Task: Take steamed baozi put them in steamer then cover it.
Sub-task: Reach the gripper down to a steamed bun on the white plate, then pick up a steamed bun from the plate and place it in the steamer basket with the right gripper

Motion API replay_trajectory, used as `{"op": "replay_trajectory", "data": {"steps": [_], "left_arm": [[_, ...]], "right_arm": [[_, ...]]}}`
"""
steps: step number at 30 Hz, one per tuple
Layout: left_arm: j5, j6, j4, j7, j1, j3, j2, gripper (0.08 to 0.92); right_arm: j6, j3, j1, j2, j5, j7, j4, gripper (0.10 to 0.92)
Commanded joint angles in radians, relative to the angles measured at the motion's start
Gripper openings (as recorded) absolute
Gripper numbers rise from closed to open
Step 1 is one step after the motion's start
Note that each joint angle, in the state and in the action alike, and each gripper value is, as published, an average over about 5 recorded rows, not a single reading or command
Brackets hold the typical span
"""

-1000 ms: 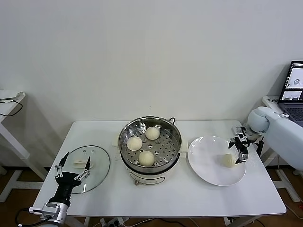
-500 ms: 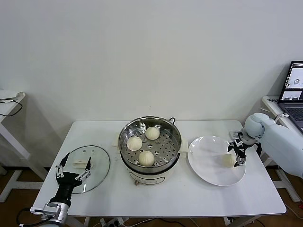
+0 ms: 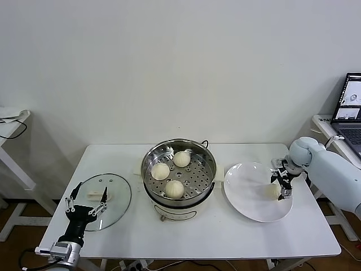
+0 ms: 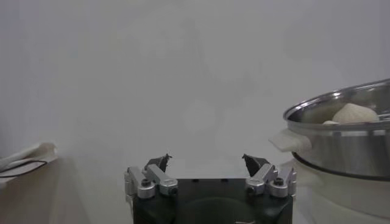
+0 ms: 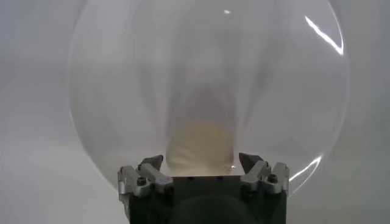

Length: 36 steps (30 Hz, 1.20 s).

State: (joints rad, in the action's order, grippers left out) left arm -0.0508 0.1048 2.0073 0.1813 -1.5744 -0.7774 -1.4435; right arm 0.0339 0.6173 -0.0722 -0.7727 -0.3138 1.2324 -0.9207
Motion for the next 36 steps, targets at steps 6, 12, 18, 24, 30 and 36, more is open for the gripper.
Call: {"op": "replay_trajectory", "data": {"steps": [6, 12, 18, 24, 30, 36], "left_arm": [[0.0, -0.001, -0.005, 0.001, 0.002, 0.001, 0.001, 0.823], [0.0, -0.001, -0.006, 0.001, 0.003, 0.003, 0.003, 0.823], [0.0, -0.001, -0.002, 0.001, 0.001, 0.004, 0.002, 0.823], [0.0, -0.003, 0.009, 0.0, -0.003, 0.006, 0.003, 0.823], [0.0, -0.003, 0.014, -0.001, -0.004, 0.012, 0.004, 0.823], [0.0, 0.001, 0.023, -0.001, -0.005, 0.014, 0.003, 0.823]], "right_arm": [[-0.008, -0.016, -0.008, -0.007, -0.022, 0.005, 0.007, 0.675], [-0.007, -0.012, 0.0, -0.003, -0.009, 0.012, -0.002, 0.662], [0.013, 0.042, 0.059, 0.041, 0.067, 0.025, -0.061, 0.662], [0.111, 0.219, 0.229, 0.143, 0.265, 0.047, -0.226, 0.663], [0.246, 0.445, 0.477, 0.22, 0.486, 0.042, -0.412, 0.67], [0.333, 0.741, 0.823, 0.218, 0.702, 0.001, -0.576, 0.673]]}}
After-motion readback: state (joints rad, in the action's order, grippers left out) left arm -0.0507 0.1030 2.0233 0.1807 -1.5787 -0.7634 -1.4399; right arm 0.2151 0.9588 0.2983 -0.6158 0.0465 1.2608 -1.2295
